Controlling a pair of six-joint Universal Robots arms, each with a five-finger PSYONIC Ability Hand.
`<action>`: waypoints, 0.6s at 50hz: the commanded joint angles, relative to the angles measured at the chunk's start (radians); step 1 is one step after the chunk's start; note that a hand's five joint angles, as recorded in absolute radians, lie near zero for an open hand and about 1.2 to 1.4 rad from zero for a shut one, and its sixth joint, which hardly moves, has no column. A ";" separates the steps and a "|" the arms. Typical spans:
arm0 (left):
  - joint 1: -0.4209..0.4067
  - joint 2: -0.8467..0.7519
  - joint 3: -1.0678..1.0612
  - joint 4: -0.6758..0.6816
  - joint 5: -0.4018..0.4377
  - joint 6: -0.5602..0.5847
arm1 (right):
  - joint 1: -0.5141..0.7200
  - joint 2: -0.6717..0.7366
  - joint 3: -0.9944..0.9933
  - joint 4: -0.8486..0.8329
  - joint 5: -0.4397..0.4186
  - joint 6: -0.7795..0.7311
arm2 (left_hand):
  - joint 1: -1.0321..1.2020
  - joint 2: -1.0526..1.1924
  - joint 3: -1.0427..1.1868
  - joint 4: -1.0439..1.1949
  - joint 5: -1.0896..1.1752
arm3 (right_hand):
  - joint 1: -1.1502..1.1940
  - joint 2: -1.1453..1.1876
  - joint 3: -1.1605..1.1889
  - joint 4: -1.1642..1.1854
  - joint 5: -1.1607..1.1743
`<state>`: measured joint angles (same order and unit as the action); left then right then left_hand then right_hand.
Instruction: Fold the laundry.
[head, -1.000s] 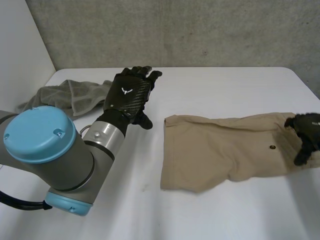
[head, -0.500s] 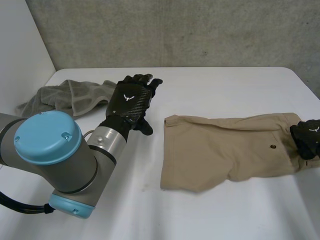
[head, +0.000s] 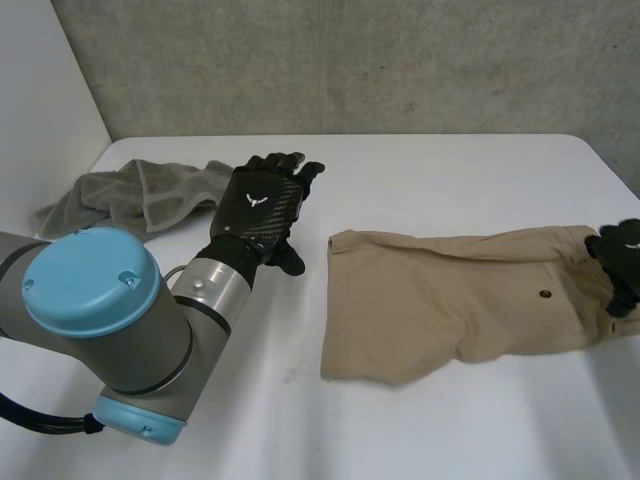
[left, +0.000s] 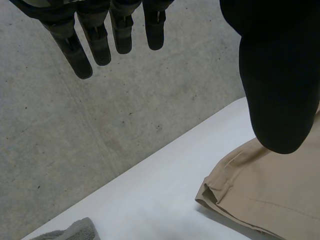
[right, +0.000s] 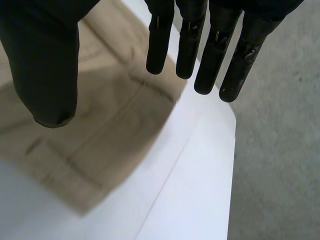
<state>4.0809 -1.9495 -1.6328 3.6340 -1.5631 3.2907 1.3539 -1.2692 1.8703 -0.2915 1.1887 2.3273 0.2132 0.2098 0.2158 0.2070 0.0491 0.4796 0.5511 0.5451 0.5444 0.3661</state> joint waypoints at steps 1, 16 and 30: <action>-0.011 -0.002 0.001 0.000 0.000 0.000 | -0.072 0.050 0.010 -0.002 -0.041 -0.005 | -0.039 -0.035 -0.041 -0.032 -0.049 | 0.122 0.051 0.057 0.057 0.061; -0.016 -0.008 -0.002 0.000 0.000 0.000 | -0.072 0.168 -0.051 -0.011 -0.064 -0.005 | -0.039 -0.035 -0.041 -0.032 -0.049 | 0.269 0.197 0.203 0.204 0.208; -0.017 -0.014 -0.002 0.000 0.000 0.000 | -0.070 0.192 -0.086 -0.012 -0.060 -0.006 | -0.039 -0.035 -0.041 -0.032 -0.049 | 0.917 0.845 0.851 0.852 0.856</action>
<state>4.0638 -1.9639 -1.6353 3.6348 -1.5631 3.2904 1.2838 -1.0726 1.7963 -0.3040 1.1215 2.3214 0.2132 0.2098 0.2158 0.2070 0.0491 0.8732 1.1731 1.1688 1.1884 0.9247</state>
